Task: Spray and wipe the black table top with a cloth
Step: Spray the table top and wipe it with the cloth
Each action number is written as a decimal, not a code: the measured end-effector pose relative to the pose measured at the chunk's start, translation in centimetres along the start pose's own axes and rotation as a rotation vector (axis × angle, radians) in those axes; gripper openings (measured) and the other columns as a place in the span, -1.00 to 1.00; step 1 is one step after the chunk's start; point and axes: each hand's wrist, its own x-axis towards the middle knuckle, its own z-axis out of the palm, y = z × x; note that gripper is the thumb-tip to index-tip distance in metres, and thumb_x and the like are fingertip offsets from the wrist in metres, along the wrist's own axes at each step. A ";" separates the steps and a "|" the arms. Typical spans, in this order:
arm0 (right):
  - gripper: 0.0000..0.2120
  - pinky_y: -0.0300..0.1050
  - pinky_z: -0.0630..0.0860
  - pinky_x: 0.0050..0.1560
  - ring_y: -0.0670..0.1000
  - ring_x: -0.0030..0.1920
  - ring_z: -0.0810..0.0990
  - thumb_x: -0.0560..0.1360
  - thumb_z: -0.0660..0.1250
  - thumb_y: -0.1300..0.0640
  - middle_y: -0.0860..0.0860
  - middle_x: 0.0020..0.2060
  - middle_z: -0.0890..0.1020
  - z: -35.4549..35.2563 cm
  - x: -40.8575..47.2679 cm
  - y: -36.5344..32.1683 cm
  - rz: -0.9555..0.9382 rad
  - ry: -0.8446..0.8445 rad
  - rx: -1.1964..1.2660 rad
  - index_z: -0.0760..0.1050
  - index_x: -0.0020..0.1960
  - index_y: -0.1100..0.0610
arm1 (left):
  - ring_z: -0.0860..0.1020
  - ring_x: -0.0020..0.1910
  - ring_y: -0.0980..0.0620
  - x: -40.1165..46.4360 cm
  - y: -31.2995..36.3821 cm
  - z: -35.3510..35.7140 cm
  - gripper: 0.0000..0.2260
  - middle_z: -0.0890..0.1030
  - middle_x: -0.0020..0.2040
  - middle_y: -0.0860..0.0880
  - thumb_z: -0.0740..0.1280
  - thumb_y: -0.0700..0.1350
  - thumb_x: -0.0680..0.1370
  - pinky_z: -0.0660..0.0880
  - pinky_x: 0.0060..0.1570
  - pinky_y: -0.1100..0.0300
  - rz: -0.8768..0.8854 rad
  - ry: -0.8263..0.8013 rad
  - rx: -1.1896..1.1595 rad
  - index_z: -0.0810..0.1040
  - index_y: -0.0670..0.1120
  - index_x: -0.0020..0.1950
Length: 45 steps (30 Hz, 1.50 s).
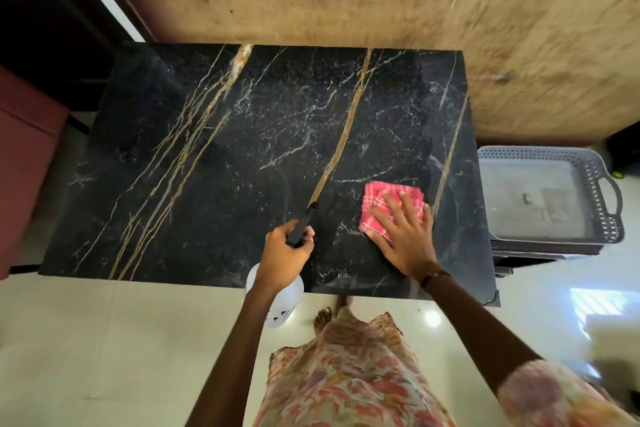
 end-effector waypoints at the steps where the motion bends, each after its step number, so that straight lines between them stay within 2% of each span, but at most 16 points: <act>1: -0.46 0.50 0.04 0.35 0.20 0.51 0.12 0.54 0.01 -0.28 0.05 0.50 0.21 0.1 0.6 -1.8 -0.003 0.013 0.001 0.25 0.45 -0.11 | 0.46 -0.38 0.01 -0.4 -0.2 0.0 -0.94 0.54 -0.33 -0.03 0.35 -0.19 0.52 0.42 -0.23 0.13 0.006 0.002 0.003 0.61 -0.15 -0.10; 6: -0.46 0.50 0.09 0.34 0.20 0.53 0.04 0.55 0.03 -0.26 0.05 0.51 0.20 2.4 -1.8 -10.4 -0.279 -0.012 -0.037 0.16 0.48 -0.10 | 0.51 -0.34 -0.03 -2.3 -0.7 0.0 -0.93 0.55 -0.34 -0.10 0.37 -0.19 0.49 0.49 -0.21 0.08 0.034 -0.006 0.060 0.59 -0.11 -0.19; 9: -0.49 0.42 0.01 0.38 0.17 0.52 0.09 0.56 -0.01 -0.28 0.01 0.49 0.25 3.0 -6.2 -9.6 -0.366 -0.019 -0.047 0.23 0.45 -0.13 | 0.51 -0.38 0.09 -3.3 -1.1 0.0 -0.92 0.55 -0.35 -0.01 0.37 -0.18 0.50 0.46 -0.31 0.19 0.023 -0.019 0.045 0.59 -0.07 -0.19; 12: -0.50 0.41 0.03 0.38 0.15 0.51 0.14 0.57 -0.02 -0.29 0.01 0.48 0.27 3.0 -9.6 -4.1 -0.311 0.009 -0.072 0.21 0.45 -0.16 | 0.46 -0.43 0.08 -4.0 -1.7 -0.2 -0.94 0.54 -0.34 0.01 0.36 -0.22 0.51 0.39 -0.38 0.27 0.023 -0.022 0.024 0.61 -0.11 -0.14; 15: -0.50 0.44 0.13 0.37 0.16 0.52 0.11 0.57 -0.03 -0.28 0.03 0.49 0.25 2.1 -10.0 0.2 -0.161 -0.010 -0.069 0.16 0.47 -0.16 | 0.45 -0.41 0.06 -4.6 -2.3 -0.4 -0.95 0.56 -0.28 -0.05 0.35 -0.19 0.51 0.38 -0.40 0.28 0.025 -0.025 0.021 0.60 -0.10 -0.13; 19: -0.48 0.51 0.05 0.35 0.20 0.50 0.13 0.56 -0.05 -0.26 0.05 0.49 0.25 1.2 -6.3 -2.8 0.072 -0.019 0.025 0.27 0.44 -0.10 | 0.47 -0.35 0.03 -5.3 -2.9 -0.4 -0.96 0.58 -0.24 -0.07 0.36 -0.17 0.51 0.43 -0.32 0.20 0.031 -0.034 0.045 0.60 -0.07 -0.12; 21: -0.48 0.52 0.06 0.33 0.21 0.50 0.15 0.55 -0.04 -0.26 0.06 0.49 0.25 1.6 -4.8 -5.8 0.044 -0.008 0.026 0.26 0.45 -0.11 | 0.46 -0.37 0.05 -5.6 -2.8 -0.2 -0.96 0.57 -0.24 -0.07 0.35 -0.17 0.51 0.42 -0.29 0.19 0.034 -0.046 0.046 0.61 -0.09 -0.11; 23: -0.48 0.51 0.12 0.33 0.21 0.51 0.12 0.55 -0.04 -0.26 0.04 0.50 0.23 2.2 -5.0 -7.8 -0.078 -0.013 -0.013 0.22 0.46 -0.13 | 0.44 -0.42 0.06 -5.8 -2.7 0.0 -0.94 0.54 -0.32 -0.04 0.36 -0.16 0.51 0.40 -0.36 0.20 0.041 -0.055 0.058 0.60 -0.07 -0.15; 25: -0.48 0.44 0.11 0.37 0.18 0.52 0.11 0.57 -0.07 -0.27 0.03 0.50 0.23 2.7 -6.9 -7.7 -0.190 -0.019 -0.048 0.20 0.46 -0.13 | 0.43 -0.46 0.08 -5.7 -2.5 0.2 -0.91 0.50 -0.38 0.00 0.36 -0.18 0.51 0.38 -0.41 0.24 0.044 -0.056 0.058 0.59 -0.05 -0.19; 27: -0.48 0.38 0.06 0.39 0.16 0.52 0.11 0.58 -0.10 -0.28 0.01 0.49 0.25 2.8 -9.6 -5.5 -0.236 -0.009 -0.068 0.22 0.46 -0.13 | 0.43 -0.44 0.07 -5.5 -2.4 0.5 -0.93 0.52 -0.34 -0.01 0.36 -0.21 0.51 0.37 -0.42 0.26 0.039 -0.069 0.045 0.59 -0.08 -0.16; 29: -0.49 0.37 0.08 0.40 0.13 0.53 0.08 0.58 -0.07 -0.29 0.01 0.49 0.26 3.0 -12.6 -1.5 -0.172 0.010 -0.083 0.20 0.46 -0.14 | 0.43 -0.41 0.06 -5.3 -2.2 0.8 -0.95 0.54 -0.28 -0.05 0.35 -0.21 0.51 0.37 -0.42 0.27 0.042 -0.087 0.046 0.60 -0.10 -0.12; 33: -0.45 0.46 0.13 0.37 0.09 0.55 -0.08 0.58 -0.20 -0.30 0.05 0.51 0.18 1.6 -14.9 7.3 0.154 -0.014 -0.023 0.07 0.50 -0.12 | 0.43 -0.40 0.03 -5.0 -1.4 1.7 -0.94 0.53 -0.28 -0.09 0.34 -0.20 0.52 0.38 -0.40 0.27 0.068 -0.098 0.056 0.60 -0.15 -0.07; 37: -0.44 0.44 -0.08 0.36 0.17 0.53 0.00 0.55 -0.14 -0.30 0.02 0.53 0.09 0.4 -10.0 8.2 0.283 -0.007 0.033 0.05 0.50 -0.14 | 0.49 -0.35 0.01 -4.5 -0.4 3.3 -0.95 0.56 -0.27 -0.05 0.34 -0.21 0.52 0.43 -0.33 0.26 0.080 -0.114 0.082 0.60 -0.11 -0.08; 39: -0.45 0.48 -0.05 0.37 0.19 0.53 0.00 0.55 -0.09 -0.27 0.03 0.53 0.08 0.7 -8.5 6.8 0.195 -0.016 0.012 0.08 0.50 -0.13 | 0.57 -0.19 -0.05 -3.9 0.2 4.5 -0.96 0.61 -0.19 -0.06 0.36 -0.18 0.51 0.53 -0.14 0.15 0.067 -0.122 0.103 0.61 -0.07 -0.09; 41: -0.48 0.49 0.08 0.36 0.19 0.53 0.00 0.58 -0.10 -0.24 0.06 0.53 0.13 1.3 -10.0 6.6 0.020 -0.045 -0.055 0.13 0.49 -0.11 | 0.60 -0.07 -0.09 -3.1 1.0 5.6 -0.96 0.63 -0.15 -0.07 0.37 -0.15 0.51 0.56 0.00 0.05 0.062 -0.121 0.122 0.62 -0.05 -0.08; 45: -0.51 0.35 0.06 0.43 0.15 0.53 0.04 0.58 -0.01 -0.24 0.02 0.50 0.21 1.2 -13.8 11.6 -0.195 -0.028 -0.114 0.18 0.47 -0.14 | 0.59 -0.10 0.04 -1.5 3.8 8.0 -0.95 0.62 -0.15 -0.02 0.36 -0.18 0.51 0.49 -0.02 0.25 0.055 -0.092 0.119 0.60 -0.08 -0.07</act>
